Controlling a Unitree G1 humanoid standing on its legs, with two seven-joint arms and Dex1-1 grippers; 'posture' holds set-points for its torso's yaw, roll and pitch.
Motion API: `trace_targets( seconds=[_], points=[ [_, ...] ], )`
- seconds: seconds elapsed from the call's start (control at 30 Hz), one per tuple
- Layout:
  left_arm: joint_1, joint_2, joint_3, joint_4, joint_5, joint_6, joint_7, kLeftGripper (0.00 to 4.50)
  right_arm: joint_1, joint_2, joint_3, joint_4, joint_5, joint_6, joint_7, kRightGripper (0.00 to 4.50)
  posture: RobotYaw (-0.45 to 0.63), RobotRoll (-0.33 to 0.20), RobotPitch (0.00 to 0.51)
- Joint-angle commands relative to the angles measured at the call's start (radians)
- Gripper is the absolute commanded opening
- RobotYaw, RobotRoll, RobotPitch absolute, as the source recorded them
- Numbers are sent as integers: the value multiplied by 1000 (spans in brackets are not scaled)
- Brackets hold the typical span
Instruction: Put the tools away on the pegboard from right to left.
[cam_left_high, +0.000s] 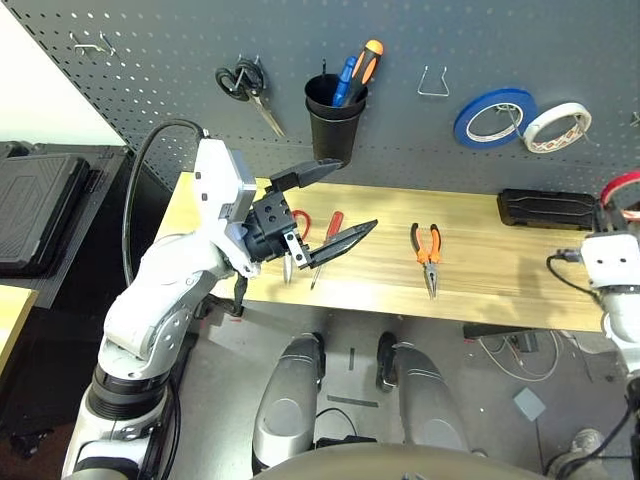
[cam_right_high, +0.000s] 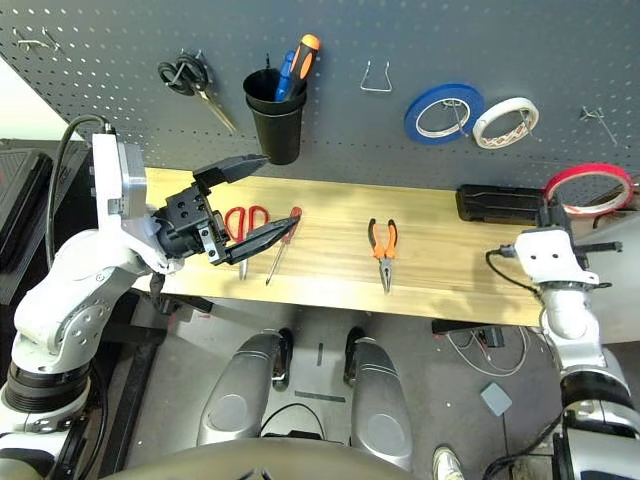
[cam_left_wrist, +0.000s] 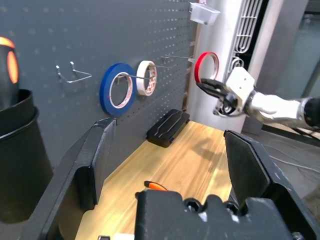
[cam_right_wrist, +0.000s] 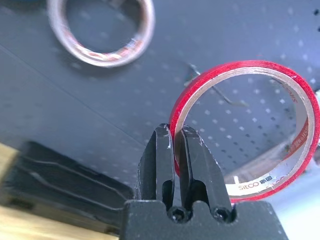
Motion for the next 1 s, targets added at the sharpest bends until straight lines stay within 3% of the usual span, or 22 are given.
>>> trace_targets(
  seconds=[0.03,0.47,0.67,0.7,0.83,1.0],
  points=[
    [-4,10,-20,1,3,7,-13,4500,-62,-40,-10,91,20,32,27,69,243,0,195],
    [-7,28,-22,-9,6,26,-13,4500,-437,-71,35,316,22,334,234,69,254,0,215],
    [-4,34,-19,-18,3,33,-7,4500,-523,-56,30,343,40,467,239,69,261,0,223],
    [-3,35,-19,-20,2,34,-6,4500,-527,-54,23,342,46,456,232,651,265,0,226],
    [1,37,-17,-27,3,38,0,4500,-493,-46,24,321,50,353,216,1946,272,0,229],
    [8,30,-15,-27,3,38,13,4500,-363,-47,48,270,33,185,186,3726,273,0,233]
  ],
)
